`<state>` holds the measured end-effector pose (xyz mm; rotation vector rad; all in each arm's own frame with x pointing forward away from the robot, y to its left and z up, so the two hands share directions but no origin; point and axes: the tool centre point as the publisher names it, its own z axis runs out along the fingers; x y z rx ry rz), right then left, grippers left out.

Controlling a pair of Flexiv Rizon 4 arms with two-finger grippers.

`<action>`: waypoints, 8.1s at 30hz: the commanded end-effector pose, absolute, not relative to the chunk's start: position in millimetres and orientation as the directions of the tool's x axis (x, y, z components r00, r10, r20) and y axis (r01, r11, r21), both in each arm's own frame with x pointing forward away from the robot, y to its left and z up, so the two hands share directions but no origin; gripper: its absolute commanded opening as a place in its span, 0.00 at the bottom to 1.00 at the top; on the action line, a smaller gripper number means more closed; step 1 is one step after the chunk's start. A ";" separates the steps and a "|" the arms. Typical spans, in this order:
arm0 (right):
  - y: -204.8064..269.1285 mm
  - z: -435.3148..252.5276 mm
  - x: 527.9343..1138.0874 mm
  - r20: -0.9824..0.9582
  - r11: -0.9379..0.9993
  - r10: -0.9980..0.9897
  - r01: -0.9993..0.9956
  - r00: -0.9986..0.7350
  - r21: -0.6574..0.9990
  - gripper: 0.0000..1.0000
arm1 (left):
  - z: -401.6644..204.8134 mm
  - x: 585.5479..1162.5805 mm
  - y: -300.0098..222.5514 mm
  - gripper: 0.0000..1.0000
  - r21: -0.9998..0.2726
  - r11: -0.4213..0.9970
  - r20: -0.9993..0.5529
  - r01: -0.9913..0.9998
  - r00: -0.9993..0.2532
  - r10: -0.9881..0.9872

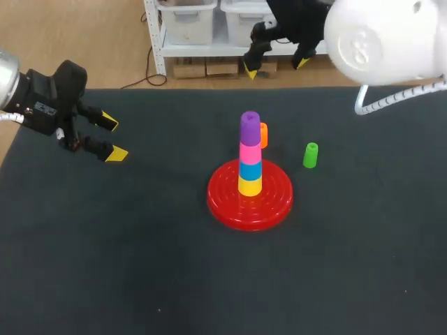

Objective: Pick up and stack the cylinders on the red base in this order: pink,purple,orange,green

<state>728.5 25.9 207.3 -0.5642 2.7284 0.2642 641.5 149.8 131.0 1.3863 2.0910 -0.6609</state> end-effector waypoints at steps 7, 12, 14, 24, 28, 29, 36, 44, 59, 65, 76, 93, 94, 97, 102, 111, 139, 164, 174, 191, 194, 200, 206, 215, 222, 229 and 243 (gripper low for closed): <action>40.4 128.8 769.2 -0.262 0.919 -0.359 -0.388 -0.896 0.066 1.00 | 130.0 641.1 150.6 1.00 -0.101 0.350 -0.674 0.931 -0.322 0.664; 37.2 99.3 772.1 -0.192 0.928 -0.356 -0.369 -0.915 0.040 1.00 | 130.0 641.1 150.6 1.00 -0.101 0.350 -0.674 0.931 -0.322 0.664; 36.3 89.3 771.4 -0.180 0.930 -0.354 -0.365 -0.918 0.032 1.00 | 130.0 641.1 150.6 1.00 -0.101 0.350 -0.674 0.931 -0.322 0.664; 28.0 54.6 766.0 -0.113 0.941 -0.333 -0.337 -0.936 0.022 1.00 | 130.0 641.1 150.6 1.00 -0.101 0.350 -0.674 0.931 -0.322 0.664; 24.0 44.9 768.1 -0.123 0.947 -0.318 -0.322 -0.940 0.011 1.00 | 130.0 641.1 150.6 1.00 -0.101 0.350 -0.674 0.931 -0.322 0.664; 22.5 45.9 768.4 -0.149 0.951 -0.304 -0.309 -0.941 0.010 1.00 | 130.0 641.1 150.6 1.00 -0.101 0.350 -0.674 0.931 -0.322 0.664; 20.6 47.5 767.8 -0.160 0.950 -0.298 -0.308 -0.941 0.043 1.00 | 130.0 641.1 150.6 1.00 -0.101 0.350 -0.674 0.931 -0.322 0.664; 20.6 47.5 767.8 -0.160 0.950 -0.298 -0.308 -0.941 0.043 1.00 | 130.0 641.1 150.6 1.00 -0.101 0.350 -0.674 0.931 -0.322 0.664; 27.9 46.1 781.7 -0.050 0.973 -0.232 -0.231 -0.971 -0.025 1.00 | 130.0 641.1 150.6 1.00 -0.101 0.350 -0.674 0.931 -0.322 0.664; 32.7 45.0 774.8 -0.038 0.970 -0.244 -0.244 -0.969 -0.009 1.00 | 130.0 641.1 150.6 1.00 -0.101 0.350 -0.674 0.931 -0.322 0.664; 33.2 28.3 775.6 0.007 0.973 -0.230 -0.230 -0.973 -0.021 0.93 | 130.0 641.1 150.6 1.00 -0.101 0.350 -0.674 0.931 -0.322 0.664; 33.5 28.1 769.7 0.025 0.973 -0.230 -0.230 -0.973 -0.021 0.00 | 130.0 641.1 150.6 1.00 -0.101 0.350 -0.674 0.931 -0.322 0.664; 33.0 31.3 769.4 0.023 0.974 -0.226 -0.227 -0.974 -0.021 0.00 | 130.0 641.1 150.6 1.00 -0.101 0.350 -0.674 0.931 -0.322 0.664; 31.0 45.9 769.4 0.010 0.977 -0.213 -0.213 -0.977 -0.013 0.00 | 130.0 641.1 150.6 1.00 -0.101 0.350 -0.674 0.931 -0.322 0.664; 28.8 83.2 766.9 -0.002 0.979 -0.202 -0.202 -0.979 -0.029 0.00 | 130.0 641.1 150.6 1.00 -0.101 0.350 -0.674 0.931 -0.322 0.664; 32.5 177.6 750.6 -0.035 0.975 -0.212 -0.209 -0.977 -0.073 0.00 | 130.0 641.1 150.6 1.00 -0.101 0.350 -0.674 0.931 -0.322 0.664; 52.4 258.1 659.7 -0.001 0.932 -0.362 -0.362 -0.932 -0.032 0.00 | 130.0 641.1 150.6 1.00 -0.101 0.350 -0.674 0.931 -0.322 0.664; 60.7 241.4 613.2 0.034 0.908 -0.417 -0.417 -0.908 -0.024 0.00 | 130.0 641.1 150.6 1.00 -0.101 0.350 -0.674 0.931 -0.322 0.664; 63.7 232.1 621.8 0.035 0.913 -0.405 -0.406 -0.914 -0.035 0.00 | 130.0 641.1 150.6 1.00 -0.101 0.350 -0.674 0.931 -0.322 0.664; 68.0 225.6 642.4 0.061 0.926 -0.377 -0.378 -0.924 -0.010 0.00 | 130.0 641.1 150.6 1.00 -0.101 0.350 -0.674 0.931 -0.322 0.664; 66.3 224.9 646.2 0.059 0.928 -0.371 -0.371 -0.927 -0.003 0.00 | 130.0 641.1 150.6 1.00 -0.101 0.350 -0.674 0.931 -0.322 0.664; 65.9 219.3 644.6 0.072 0.924 -0.381 -0.382 -0.922 0.005 0.00 | 130.0 641.1 150.6 1.00 -0.101 0.350 -0.674 0.931 -0.322 0.664; 60.3 242.1 650.4 0.015 0.924 -0.382 -0.381 -0.924 0.043 1.00 | 130.0 641.1 150.6 1.00 -0.101 0.350 -0.674 0.931 -0.322 0.664; 24.1 238.0 693.4 -0.065 0.976 -0.218 -0.218 -0.974 -0.006 1.00 | 130.0 641.1 150.6 1.00 -0.101 0.350 -0.674 0.931 -0.322 0.664; -7.5 183.6 729.5 -0.087 0.991 -0.122 -0.118 -0.989 -0.057 1.00 | 130.0 641.1 150.6 1.00 -0.101 0.350 -0.674 0.931 -0.322 0.664; -27.1 118.7 749.0 -0.006 0.990 -0.072 -0.071 -0.997 -0.118 1.00 | 130.0 641.1 150.6 1.00 -0.101 0.350 -0.674 0.931 -0.322 0.664; -51.8 52.6 741.5 0.031 0.993 -0.078 -0.081 -0.996 -0.087 1.00 | 130.0 641.1 150.6 1.00 -0.101 0.350 -0.674 0.931 -0.322 0.664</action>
